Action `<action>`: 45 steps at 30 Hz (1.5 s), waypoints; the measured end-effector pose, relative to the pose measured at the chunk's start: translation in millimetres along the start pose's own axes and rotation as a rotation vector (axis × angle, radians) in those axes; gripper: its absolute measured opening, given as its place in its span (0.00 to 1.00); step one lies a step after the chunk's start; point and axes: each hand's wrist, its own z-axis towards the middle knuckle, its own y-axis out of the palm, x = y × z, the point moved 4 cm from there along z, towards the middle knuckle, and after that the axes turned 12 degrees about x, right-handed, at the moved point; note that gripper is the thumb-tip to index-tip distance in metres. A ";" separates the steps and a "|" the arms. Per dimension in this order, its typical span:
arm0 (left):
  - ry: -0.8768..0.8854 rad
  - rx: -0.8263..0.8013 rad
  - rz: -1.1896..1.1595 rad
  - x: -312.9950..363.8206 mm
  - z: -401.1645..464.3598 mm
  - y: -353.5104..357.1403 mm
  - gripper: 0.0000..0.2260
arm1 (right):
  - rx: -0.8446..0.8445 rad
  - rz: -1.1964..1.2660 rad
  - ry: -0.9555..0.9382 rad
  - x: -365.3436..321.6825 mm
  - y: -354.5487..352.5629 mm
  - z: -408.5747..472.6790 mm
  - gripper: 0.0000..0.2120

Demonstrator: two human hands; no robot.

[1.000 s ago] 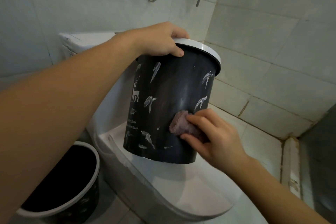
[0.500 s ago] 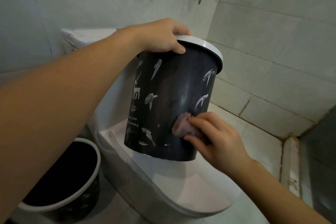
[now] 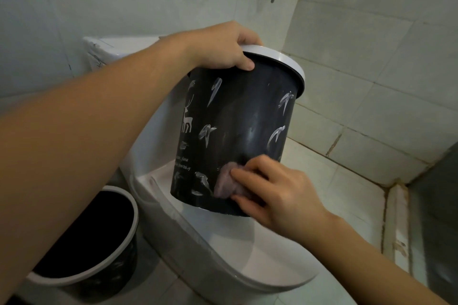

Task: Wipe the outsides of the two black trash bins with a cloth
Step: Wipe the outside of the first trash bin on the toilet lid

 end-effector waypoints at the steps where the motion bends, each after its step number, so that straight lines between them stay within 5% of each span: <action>1: 0.001 0.000 -0.001 -0.2 -0.2 -0.1 0.14 | -0.035 0.023 -0.041 -3.7 0.8 -4.2 0.12; 9: 0.003 -0.002 -0.006 3.1 0.8 1.9 0.13 | 0.007 -0.070 0.052 5.0 -3.2 31.0 0.14; 17: 0.007 -0.009 -0.015 1.4 -1.0 0.8 0.13 | -0.257 0.008 -0.082 -10.1 -1.8 22.8 0.13; 23: 0.008 -0.008 -0.012 1.9 -1.6 1.3 0.13 | -0.086 -0.043 0.064 7.4 -6.3 24.4 0.14; 29: 0.003 0.008 -0.032 -0.5 -1.3 -0.3 0.13 | -0.128 0.037 -0.089 0.6 -0.6 -15.9 0.12; 40: -0.042 0.010 -0.147 -11.3 0.5 -4.2 0.13 | -0.007 0.031 0.039 21.0 -9.2 -26.6 0.15; 45: -0.018 -0.003 0.036 -1.2 1.5 -7.9 0.10 | -0.028 0.034 -0.014 15.8 -7.4 -25.3 0.15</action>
